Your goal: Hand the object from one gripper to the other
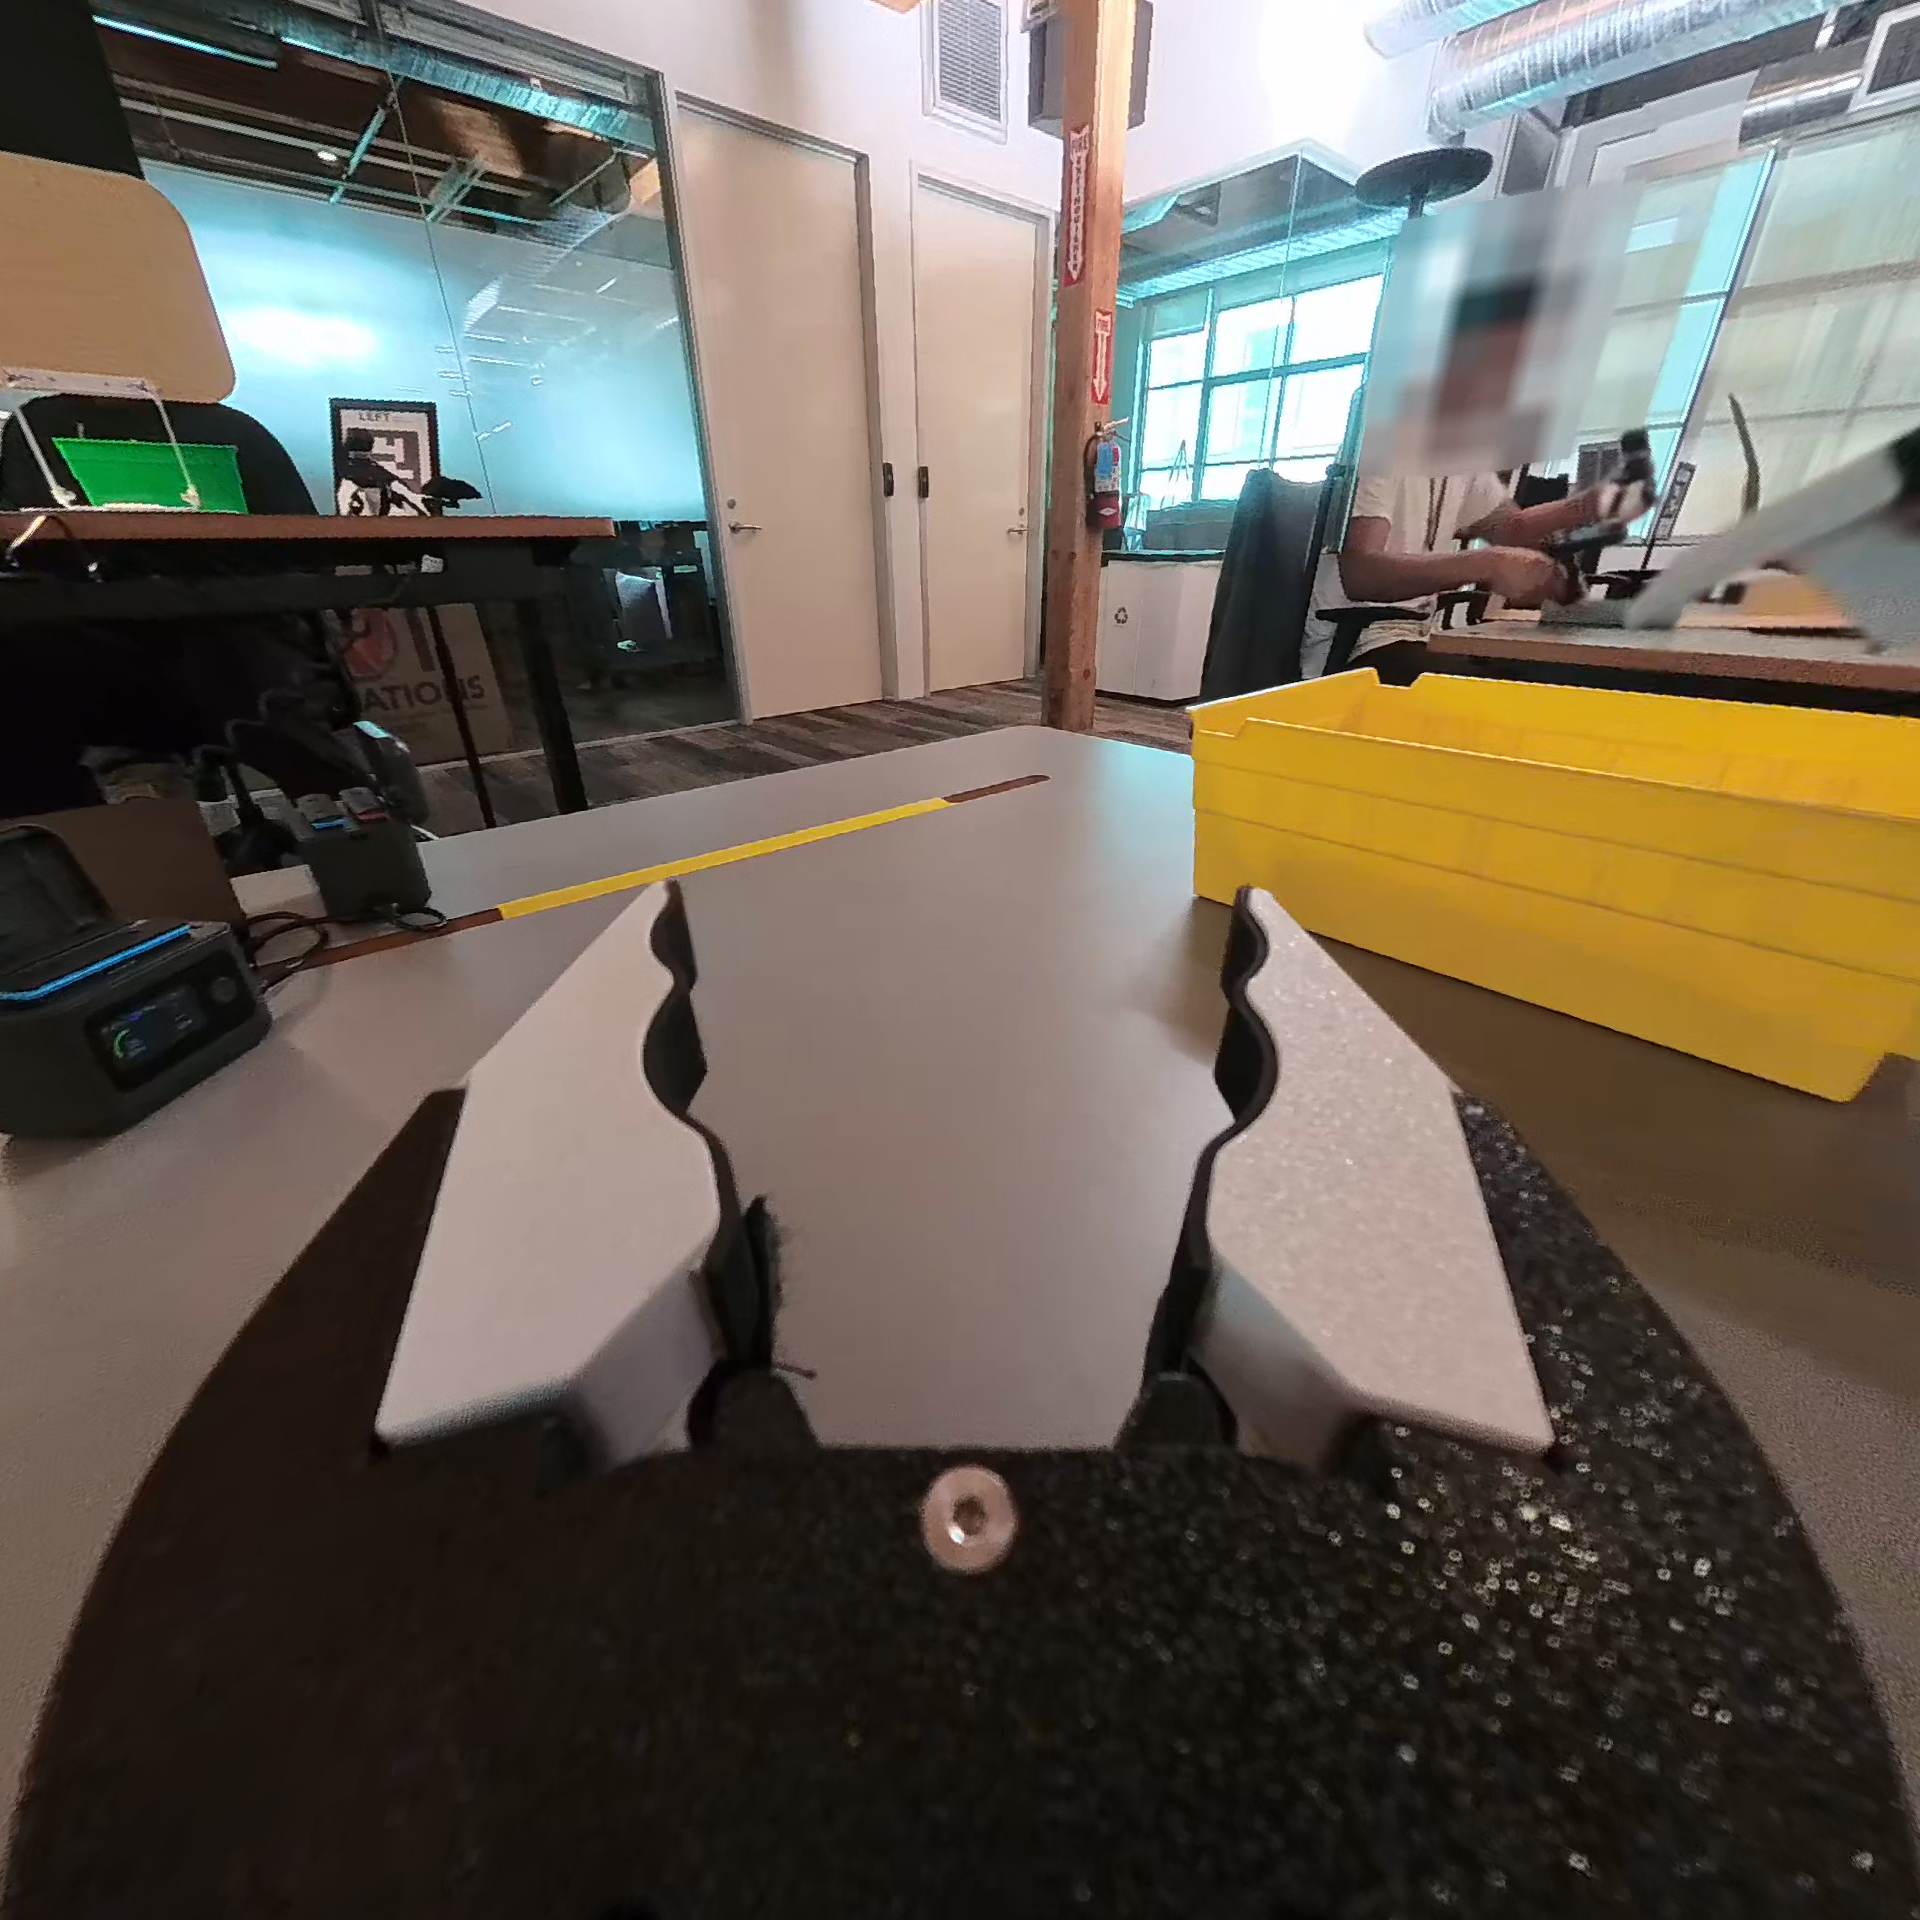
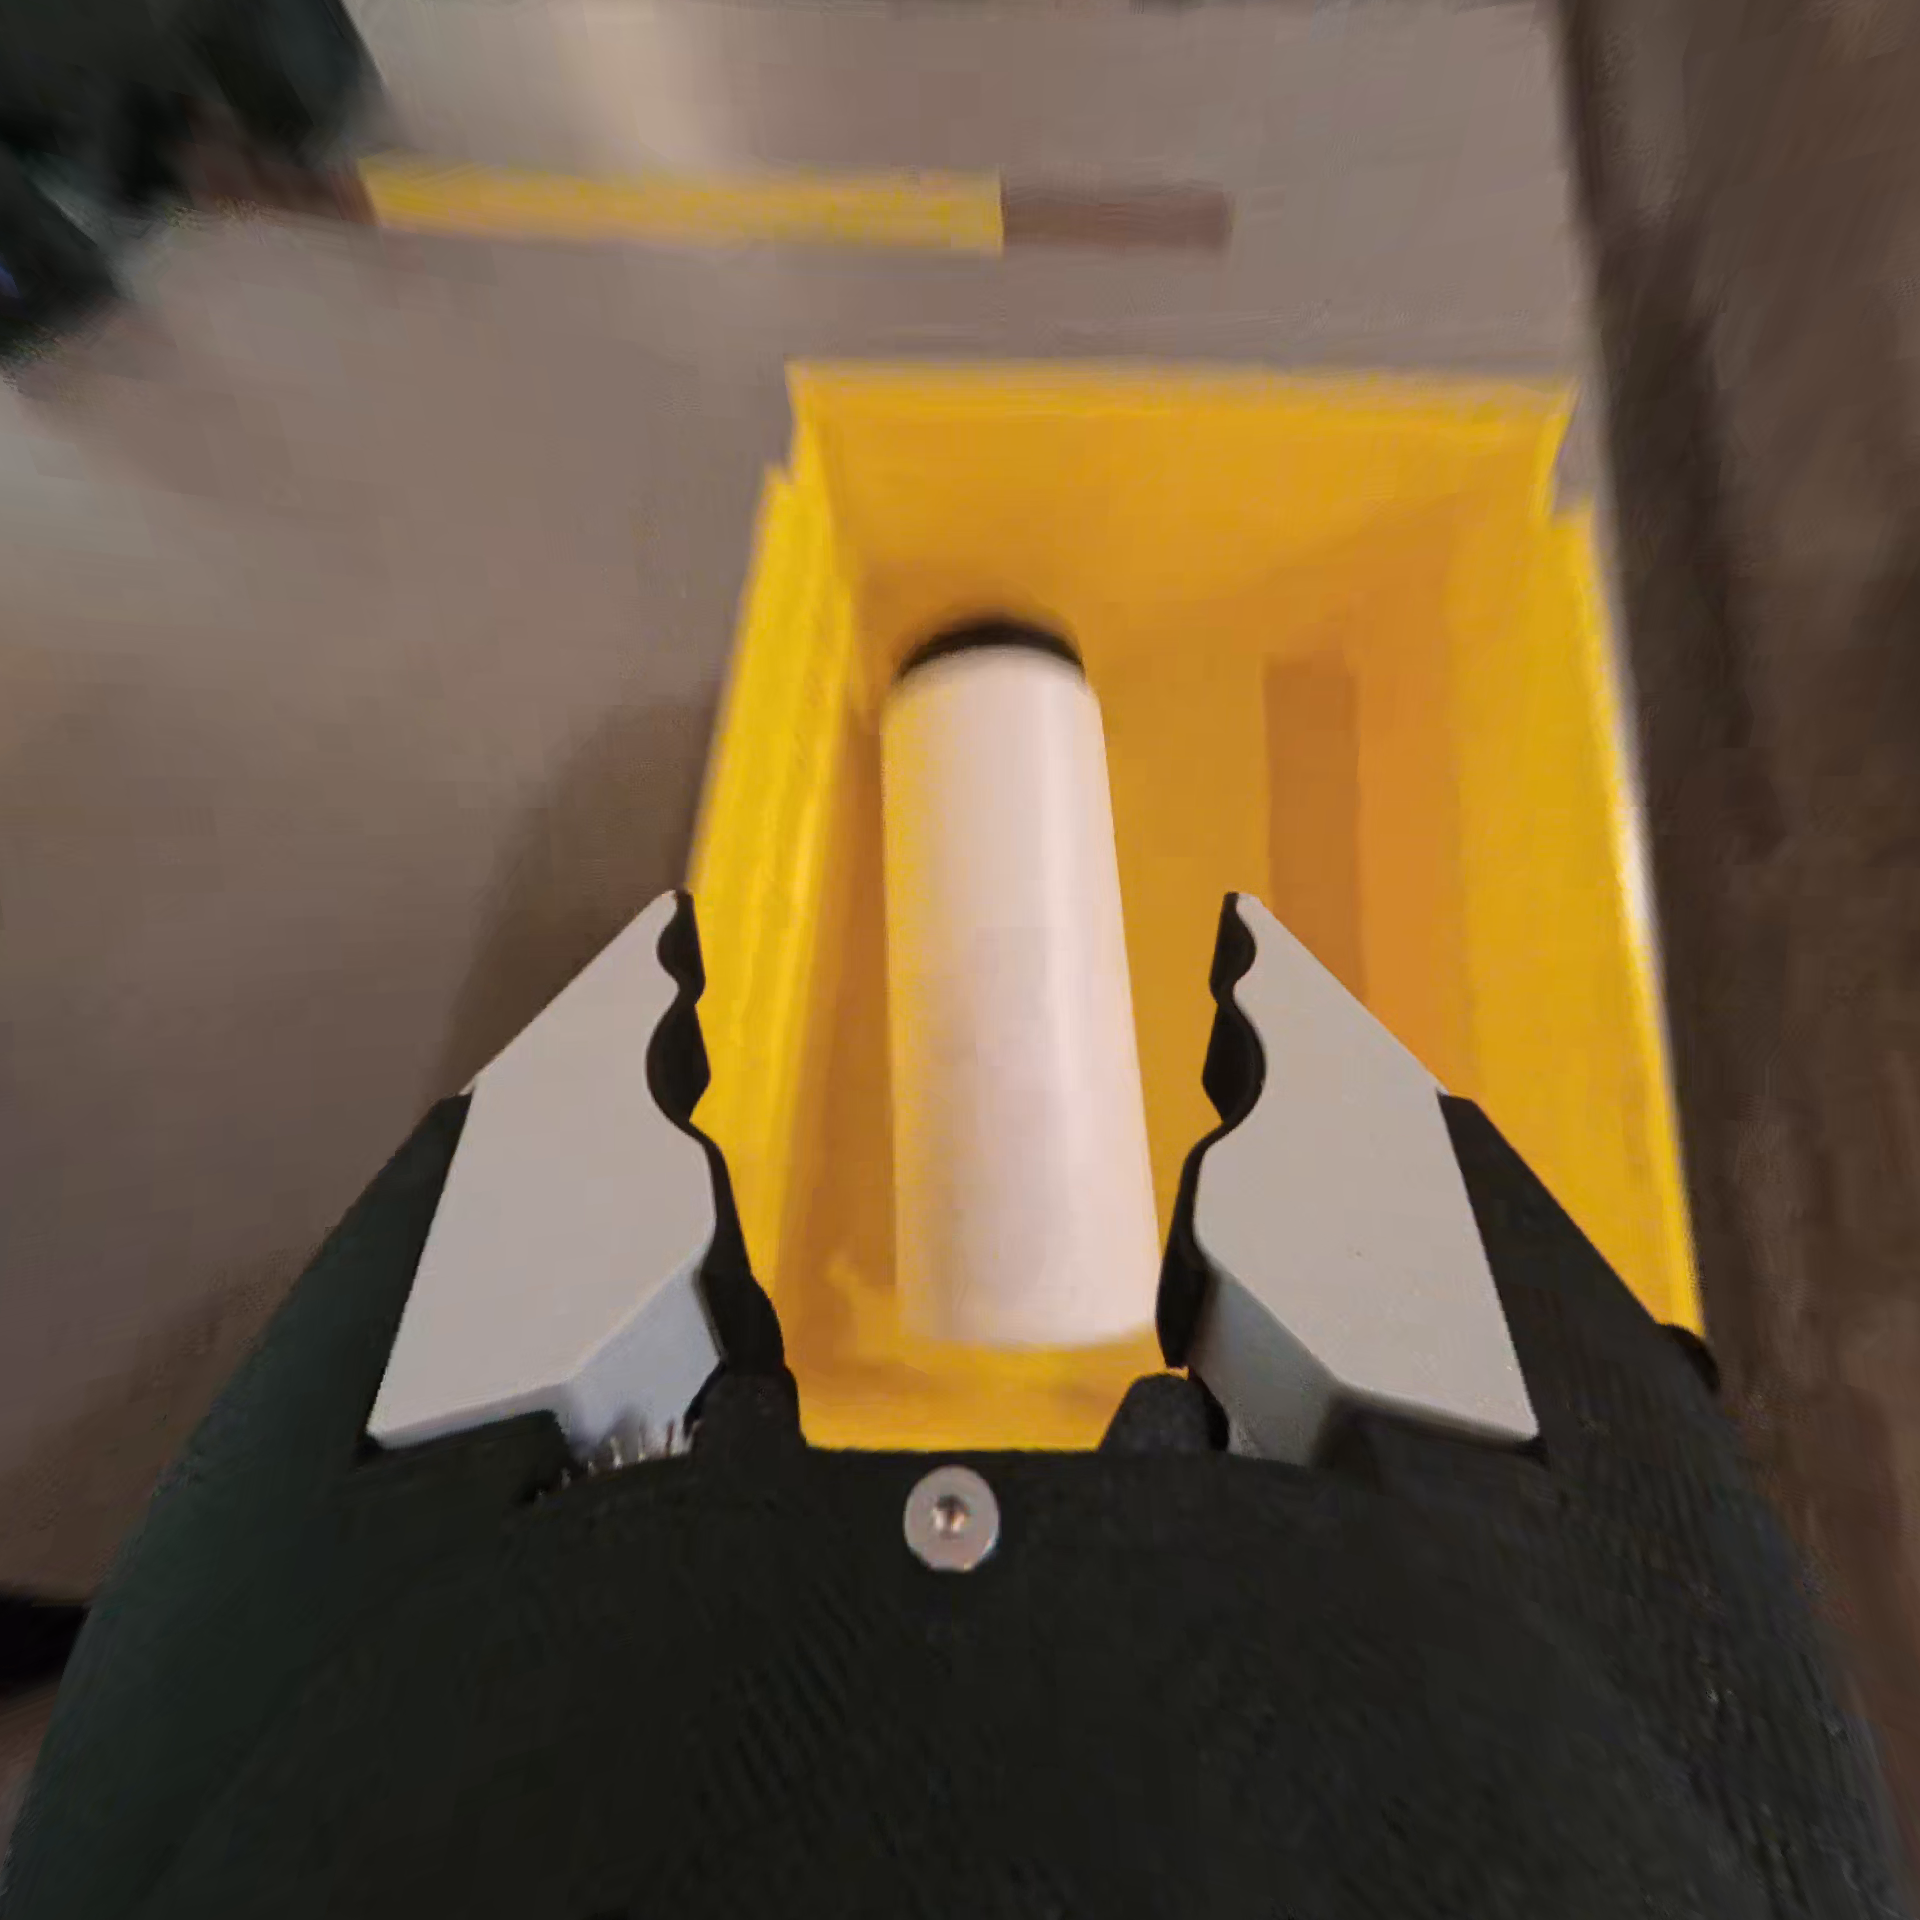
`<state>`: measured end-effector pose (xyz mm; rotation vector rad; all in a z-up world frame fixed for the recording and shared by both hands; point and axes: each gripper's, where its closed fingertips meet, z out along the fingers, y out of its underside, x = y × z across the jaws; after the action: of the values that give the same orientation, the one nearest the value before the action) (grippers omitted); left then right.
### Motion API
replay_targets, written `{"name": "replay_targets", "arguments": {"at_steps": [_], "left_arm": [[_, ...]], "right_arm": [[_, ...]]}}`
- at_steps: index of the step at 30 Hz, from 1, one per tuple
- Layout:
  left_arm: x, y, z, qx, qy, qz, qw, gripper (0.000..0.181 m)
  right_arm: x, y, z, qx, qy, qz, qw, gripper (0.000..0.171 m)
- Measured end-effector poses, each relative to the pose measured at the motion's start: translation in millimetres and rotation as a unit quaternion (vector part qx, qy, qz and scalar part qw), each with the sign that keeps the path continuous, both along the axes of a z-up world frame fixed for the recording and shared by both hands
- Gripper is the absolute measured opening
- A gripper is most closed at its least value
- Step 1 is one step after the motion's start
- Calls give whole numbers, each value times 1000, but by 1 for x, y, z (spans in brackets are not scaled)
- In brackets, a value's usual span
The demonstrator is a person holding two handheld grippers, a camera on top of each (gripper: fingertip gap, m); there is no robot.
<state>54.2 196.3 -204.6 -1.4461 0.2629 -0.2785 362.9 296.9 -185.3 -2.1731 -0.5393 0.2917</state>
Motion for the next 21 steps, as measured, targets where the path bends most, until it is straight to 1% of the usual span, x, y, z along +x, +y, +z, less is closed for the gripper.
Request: {"name": "replay_targets", "arguments": {"at_steps": [1, 3, 4, 6, 8, 10, 11, 13, 14, 16, 19, 21], "left_arm": [[-2, 0, 0, 0, -1, 5, 1000, 101], [-6, 1, -1, -1, 1, 17, 1000, 101], [-8, 1, -1, 1, 3, 25, 1000, 101], [-14, 1, 0, 9, 12, 46, 999, 101], [-21, 0, 2, 20, 27, 73, 997, 100], [-28, -1, 3, 29, 40, 97, 994, 99], [-30, -1, 3, 32, 45, 106, 993, 98], [-33, -2, 3, 36, 53, 115, 991, 95], [-33, -2, 3, 36, 57, 117, 991, 92], [-36, -2, 2, 35, 59, 126, 990, 92], [-39, 1, -1, 28, 59, 137, 988, 92], [-39, 2, -2, 23, 59, 135, 989, 91]], "right_arm": [[-16, -2, 23, 68, 11, 17, 997, 98], [-59, -17, 59, 181, 35, 71, 980, 95], [-84, -28, 68, 220, 47, 100, 969, 92], [-139, -52, 72, 264, 81, 170, 946, 87], [-189, -70, 60, 282, 119, 226, 925, 82], [-224, -72, 41, 306, 137, 243, 910, 76], [-235, -68, 36, 338, 142, 237, 900, 65], [-252, -61, 28, 421, 135, 221, 869, 28], [-260, -56, 22, 447, 123, 211, 861, 22], [-278, -47, 4, 454, 113, 211, 858, 20], [-299, -52, -26, 432, 83, 271, 856, 10], [-293, -50, -28, 430, 71, 262, 861, 8]]}}
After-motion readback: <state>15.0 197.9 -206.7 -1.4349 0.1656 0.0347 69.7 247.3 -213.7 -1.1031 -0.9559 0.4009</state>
